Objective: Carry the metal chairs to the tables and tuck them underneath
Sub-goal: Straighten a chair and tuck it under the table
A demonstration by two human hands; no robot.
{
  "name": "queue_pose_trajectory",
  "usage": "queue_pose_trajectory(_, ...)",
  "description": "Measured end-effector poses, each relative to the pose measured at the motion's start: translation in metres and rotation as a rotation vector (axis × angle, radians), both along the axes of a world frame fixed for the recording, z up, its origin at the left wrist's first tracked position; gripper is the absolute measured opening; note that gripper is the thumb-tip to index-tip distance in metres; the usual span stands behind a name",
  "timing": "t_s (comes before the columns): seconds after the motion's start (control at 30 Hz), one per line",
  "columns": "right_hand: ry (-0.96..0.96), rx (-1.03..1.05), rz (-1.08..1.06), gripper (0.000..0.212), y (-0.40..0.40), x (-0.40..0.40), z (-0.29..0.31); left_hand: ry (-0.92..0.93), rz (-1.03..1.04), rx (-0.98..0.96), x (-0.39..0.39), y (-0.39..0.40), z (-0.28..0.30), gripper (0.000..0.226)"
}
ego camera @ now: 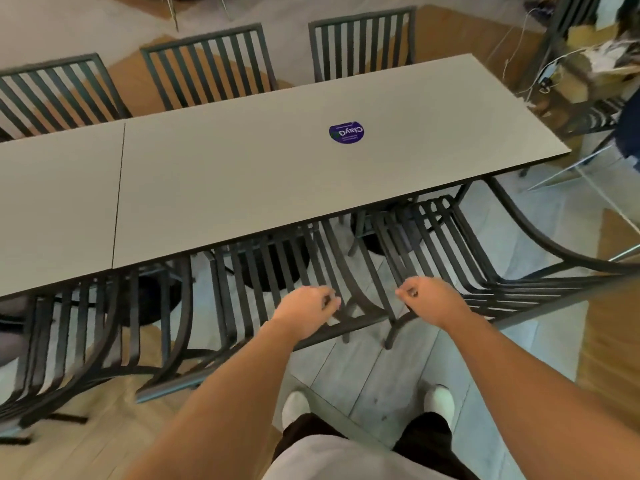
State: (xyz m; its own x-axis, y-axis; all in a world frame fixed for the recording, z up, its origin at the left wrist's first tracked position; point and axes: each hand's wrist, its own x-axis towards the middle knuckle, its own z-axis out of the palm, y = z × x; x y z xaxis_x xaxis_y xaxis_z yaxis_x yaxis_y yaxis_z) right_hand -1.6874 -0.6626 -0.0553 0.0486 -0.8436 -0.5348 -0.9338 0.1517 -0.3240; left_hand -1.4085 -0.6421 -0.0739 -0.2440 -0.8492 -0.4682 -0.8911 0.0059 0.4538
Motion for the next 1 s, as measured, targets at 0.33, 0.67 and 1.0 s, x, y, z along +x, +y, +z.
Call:
queue_pose_trajectory(0.33,0.056,0.027,0.09,0.028,-0.029,-0.208,0.004,0.026,0.154,0.036,-0.204,-0.001,0.002,0.043)
queue_pose_trajectory(0.67,0.099,0.041,0.13,0.028,-0.046,-0.289,0.0,-0.106,-0.016,0.045,-0.279,-0.029,0.012,0.047)
queue_pose_trajectory(1.0,0.008,0.058,0.032,0.029,-0.052,-0.308,-0.009,-0.094,-0.112,0.077,-0.314,-0.058,-0.001,0.042)
